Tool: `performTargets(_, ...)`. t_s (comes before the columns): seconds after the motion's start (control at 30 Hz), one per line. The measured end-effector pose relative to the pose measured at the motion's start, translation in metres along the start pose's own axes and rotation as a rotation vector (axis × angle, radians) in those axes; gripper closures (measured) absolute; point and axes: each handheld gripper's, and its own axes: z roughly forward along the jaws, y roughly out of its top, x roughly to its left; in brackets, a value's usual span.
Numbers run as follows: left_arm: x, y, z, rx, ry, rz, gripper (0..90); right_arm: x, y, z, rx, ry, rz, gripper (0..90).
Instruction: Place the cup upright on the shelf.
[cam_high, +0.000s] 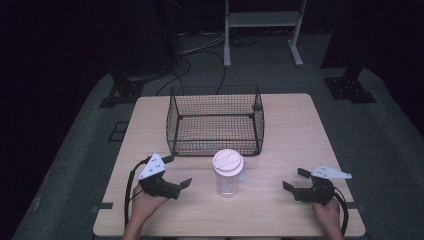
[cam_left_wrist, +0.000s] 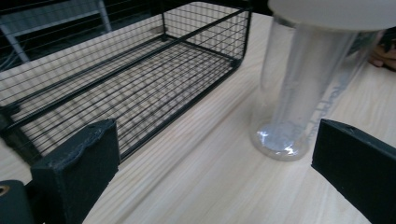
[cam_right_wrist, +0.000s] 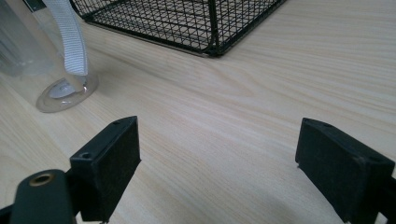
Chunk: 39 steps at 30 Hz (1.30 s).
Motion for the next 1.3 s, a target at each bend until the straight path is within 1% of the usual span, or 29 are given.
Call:
performTargets(0.03, 0.000, 0.000, 0.000, 0.000, 0.000, 0.000, 0.1, 0.000, 0.000, 0.000, 0.000, 0.000, 0.000, 12.9)
performTargets(0.13, -0.007, 0.006, 0.004, 0.010, -0.027, 0.022, 0.1, 0.000, 0.000, 0.000, -0.001, 0.001, -0.001, 12.9)
performTargets(0.17, -0.007, 0.006, 0.004, 0.010, -0.027, 0.022, 0.1, 0.000, 0.000, 0.000, -0.001, 0.001, -0.001, 12.9)
performTargets(0.2, -0.010, 0.008, 0.007, 0.020, -0.046, 0.030, 0.1, 0.000, 0.000, 0.000, 0.000, 0.002, 0.000, 12.9)
performTargets(0.23, -0.010, 0.008, 0.007, 0.020, -0.046, 0.030, 0.1, 0.000, 0.000, 0.000, -0.001, 0.002, -0.001, 12.9)
performTargets(0.3, -0.014, 0.011, 0.012, 0.032, -0.070, 0.038, 0.1, 0.000, 0.000, 0.000, -0.001, 0.002, -0.001, 12.9)
performTargets(0.33, -0.014, 0.011, 0.012, 0.032, -0.070, 0.038, 0.1, 0.000, 0.000, 0.000, -0.001, 0.003, 0.000, 12.9)
performTargets(0.37, -0.017, 0.012, 0.016, 0.041, -0.084, 0.037, 0.1, 0.000, 0.000, 0.000, -0.001, 0.003, 0.000, 12.9)
performTargets(0.4, -0.017, 0.012, 0.016, 0.041, -0.084, 0.037, 0.1, 0.000, 0.000, 0.000, -0.001, 0.003, 0.000, 12.9)
performTargets(0.47, -0.020, 0.015, 0.020, 0.057, -0.102, 0.056, 0.1, 0.000, 0.000, 0.000, -0.001, 0.004, -0.001, 12.9)
performTargets(0.63, -0.025, 0.019, 0.025, 0.077, -0.120, 0.073, 0.1, 0.000, 0.000, 0.000, -0.001, 0.005, -0.001, 12.9)
performTargets(0.67, -0.026, 0.022, 0.028, 0.087, -0.126, 0.084, 0.1, 0.000, 0.000, 0.000, 0.000, 0.006, -0.001, 12.9)
performTargets(0.73, -0.029, 0.024, 0.029, 0.089, -0.130, 0.097, 0.1, 0.000, 0.000, 0.000, 0.000, 0.005, -0.001, 12.9)
performTargets(0.77, -0.029, 0.024, 0.029, 0.089, -0.130, 0.097, 0.1, 0.000, 0.000, 0.000, -0.001, 0.005, -0.002, 12.9)
performTargets(0.8, -0.032, 0.026, 0.031, 0.089, -0.136, 0.106, 0.2, 0.000, 0.000, 0.000, 0.000, 0.006, -0.002, 12.9)
performTargets(0.83, -0.032, 0.026, 0.031, 0.089, -0.136, 0.106, 0.1, 0.000, 0.000, 0.000, 0.000, 0.006, -0.002, 12.9)
performTargets(0.87, -0.034, 0.028, 0.033, 0.096, -0.143, 0.115, 0.1, 0.000, 0.000, 0.000, 0.000, 0.007, -0.002, 12.9)
performTargets(1.1, -0.036, 0.035, 0.043, 0.112, -0.169, 0.134, 0.1, 0.000, 0.000, 0.000, -0.001, 0.008, -0.002, 12.9)
performTargets(1.13, -0.038, 0.039, 0.047, 0.113, -0.186, 0.142, 0.1, 0.000, 0.000, 0.000, -0.001, 0.010, -0.002, 12.9)
performTargets(1.17, -0.038, 0.039, 0.047, 0.113, -0.186, 0.142, 0.1, 0.000, 0.000, 0.000, -0.001, 0.010, -0.002, 12.9)
performTargets(1.2, -0.038, 0.042, 0.050, 0.121, -0.193, 0.154, 0.1, 0.000, 0.000, 0.000, -0.001, 0.010, -0.002, 12.9)
performTargets(1.27, -0.040, 0.046, 0.056, 0.126, -0.216, 0.161, 0.1, 0.000, 0.000, 0.000, 0.000, 0.011, -0.002, 12.9)
performTargets(1.3, -0.040, 0.046, 0.056, 0.126, -0.216, 0.161, 0.1, 0.000, 0.000, 0.000, 0.000, 0.011, -0.002, 12.9)
